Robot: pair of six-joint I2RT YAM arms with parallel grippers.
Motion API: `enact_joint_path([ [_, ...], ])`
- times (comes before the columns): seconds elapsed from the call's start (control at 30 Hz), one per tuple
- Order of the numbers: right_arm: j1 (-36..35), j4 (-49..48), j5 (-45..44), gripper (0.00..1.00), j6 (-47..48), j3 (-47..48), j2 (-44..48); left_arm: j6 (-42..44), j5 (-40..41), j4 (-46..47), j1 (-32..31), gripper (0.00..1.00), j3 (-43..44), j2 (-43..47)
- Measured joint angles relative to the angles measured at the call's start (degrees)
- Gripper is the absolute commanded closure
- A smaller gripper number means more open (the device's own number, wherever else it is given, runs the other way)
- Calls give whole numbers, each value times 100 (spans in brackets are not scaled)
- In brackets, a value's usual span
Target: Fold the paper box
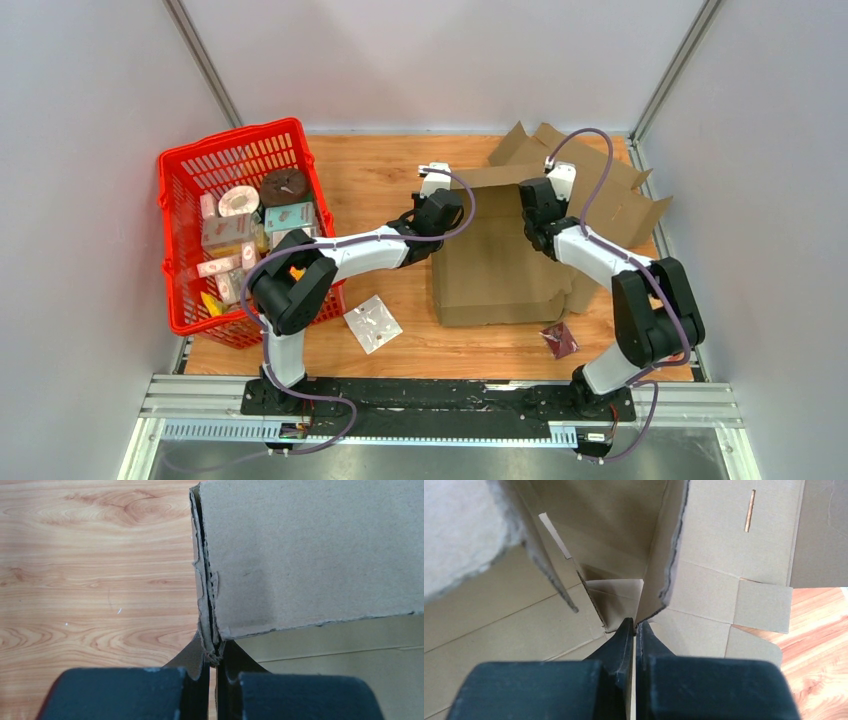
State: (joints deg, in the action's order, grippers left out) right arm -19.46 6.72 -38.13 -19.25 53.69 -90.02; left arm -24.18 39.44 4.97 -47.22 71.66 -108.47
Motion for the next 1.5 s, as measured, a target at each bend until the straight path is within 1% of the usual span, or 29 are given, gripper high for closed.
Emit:
enact_joint_path([
  [0.13,-160,131,-31,100,-79,0,103,-2,7,-11,2,100,2,0],
  [0.23,-319,345,114,100,-269,4,284,-15,24,-22,13,100,2,0],
  [0.4,-409,557,750,100,-822,74,431,-22,28,-31,28,100,9,0],
  [0.43,-409,557,894,97,-922,76,431,-22,37,-37,28,100,9,0],
  [0.47,-409,560,1060,89,-1005,76,428,-20,55,-44,31,100,9,0],
  [0.5,-387,553,1215,58,-1062,76,428,-20,74,-50,35,100,9,0],
  [0.53,-361,542,1362,46,-1099,76,433,-20,92,-52,39,100,9,0],
  [0.6,-321,542,1792,37,-1130,70,511,-20,98,-50,46,100,9,0],
  [0.67,-280,555,2039,37,-1082,7,767,-20,96,-50,44,100,9,0],
  [0.73,-175,632,2234,37,-1010,-129,1263,-20,92,-50,44,100,9,0],
  [0.8,199,680,2339,38,-968,-321,1908,-20,92,-50,44,100,9,0],
  [0.9,1016,540,2304,37,-811,-706,2645,-20,94,-50,44,100,9,0],
  [0.97,1478,466,2315,37,-564,-887,2776,-20,94,-50,44,100,9,0],
  [1.0,1652,452,2326,37,-400,-879,2658,-20,94,-50,44,100,9,0],
  [1.07,1740,420,2470,38,9,-734,2260,-20,94,-50,44,100,9,0],
  [1.2,1738,236,3331,39,918,-343,1290,-20,90,-50,44,100,9,0],
  [1.4,1731,-542,4535,39,1851,-341,839,-15,90,-50,44,100,9,0],
  [1.5,1644,-1069,4806,39,2153,-343,678,0,76,-90,44,100,31,0],
])
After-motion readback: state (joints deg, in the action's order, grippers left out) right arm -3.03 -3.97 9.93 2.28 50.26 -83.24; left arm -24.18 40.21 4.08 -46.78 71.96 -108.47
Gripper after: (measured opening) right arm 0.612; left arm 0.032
